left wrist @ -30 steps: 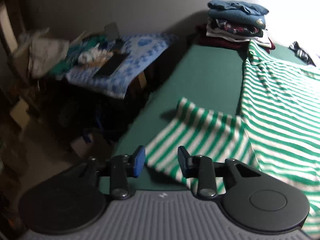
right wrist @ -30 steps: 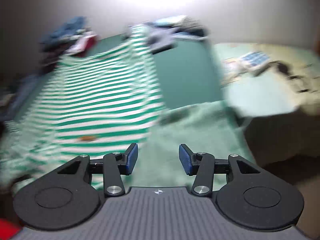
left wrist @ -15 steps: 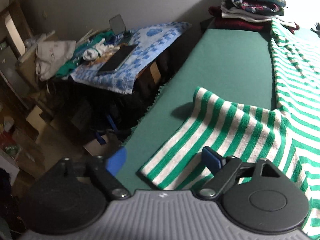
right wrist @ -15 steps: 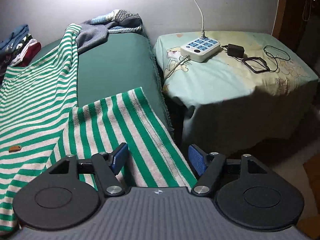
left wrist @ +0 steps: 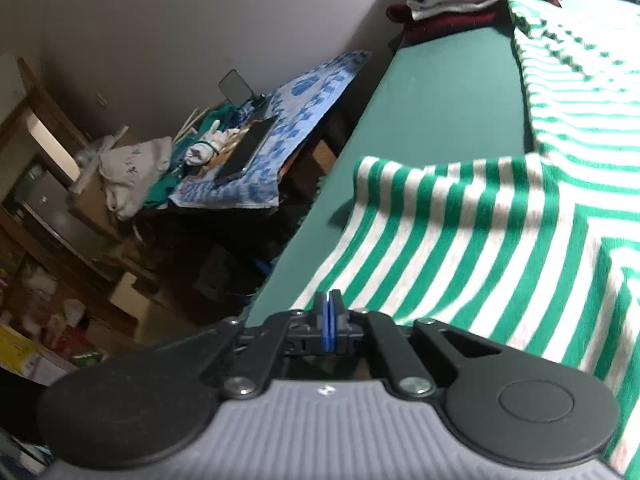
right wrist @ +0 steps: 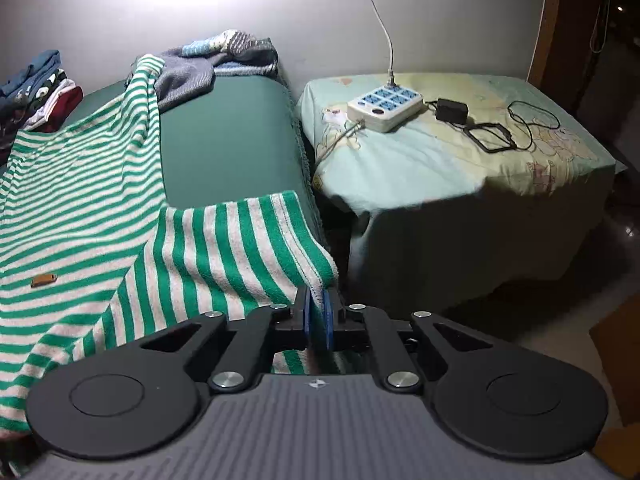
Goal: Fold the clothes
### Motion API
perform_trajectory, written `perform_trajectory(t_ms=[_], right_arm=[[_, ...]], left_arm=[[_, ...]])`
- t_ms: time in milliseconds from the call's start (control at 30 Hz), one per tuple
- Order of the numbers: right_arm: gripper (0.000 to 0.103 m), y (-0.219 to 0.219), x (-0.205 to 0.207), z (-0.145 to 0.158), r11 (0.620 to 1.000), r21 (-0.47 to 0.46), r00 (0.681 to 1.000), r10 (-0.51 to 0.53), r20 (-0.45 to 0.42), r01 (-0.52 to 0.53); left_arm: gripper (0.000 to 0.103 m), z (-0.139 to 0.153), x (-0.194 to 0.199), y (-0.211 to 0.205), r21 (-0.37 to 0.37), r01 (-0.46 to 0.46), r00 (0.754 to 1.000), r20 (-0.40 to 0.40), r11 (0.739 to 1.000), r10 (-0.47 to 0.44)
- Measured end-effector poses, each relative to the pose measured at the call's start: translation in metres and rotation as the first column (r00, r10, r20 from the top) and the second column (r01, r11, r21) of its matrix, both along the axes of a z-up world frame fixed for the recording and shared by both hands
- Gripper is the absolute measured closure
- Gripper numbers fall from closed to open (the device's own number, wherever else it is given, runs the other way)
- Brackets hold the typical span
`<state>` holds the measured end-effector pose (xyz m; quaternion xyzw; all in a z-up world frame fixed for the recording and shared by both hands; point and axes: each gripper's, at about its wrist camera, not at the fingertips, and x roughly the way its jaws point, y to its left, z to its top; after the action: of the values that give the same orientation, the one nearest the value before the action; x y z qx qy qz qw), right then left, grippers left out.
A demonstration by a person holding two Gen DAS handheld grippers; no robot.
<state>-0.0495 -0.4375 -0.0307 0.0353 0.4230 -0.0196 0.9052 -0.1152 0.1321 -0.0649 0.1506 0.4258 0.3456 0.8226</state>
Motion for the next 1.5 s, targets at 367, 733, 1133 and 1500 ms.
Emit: perform_trajectory(t_ms=[367,733,1133,1500], right_arm=[[0.058,0.036,0.009,0.033,0.997,-0.058,0.974,0.065,0.217,-0.053],[0.075,0.181,0.040,0.003,0.896,0.120,0.904,0.424,0.057,-0.428],[0.089,0.187,0.061,-0.008,0.969,0.014,0.967,0.249,-0.047,-0.248],[0.071,0.178,0.196,0.117,0.962,-0.090,0.966,0.258,-0.011,-0.258]], left_arm=[[0.102,0.003,-0.017,0.010,0.014,-0.010,0.997,-0.082,1.000,0.011],[0.073,0.028,0.036,0.023,-0.132,0.092,0.992,0.104,0.987,-0.078],[0.066,0.016,0.051,0.054,-0.049,0.188,0.982,-0.010,0.981,-0.189],[0.057,0.144,0.189,0.069,-0.042,0.474,0.879,0.079,0.880,-0.470]])
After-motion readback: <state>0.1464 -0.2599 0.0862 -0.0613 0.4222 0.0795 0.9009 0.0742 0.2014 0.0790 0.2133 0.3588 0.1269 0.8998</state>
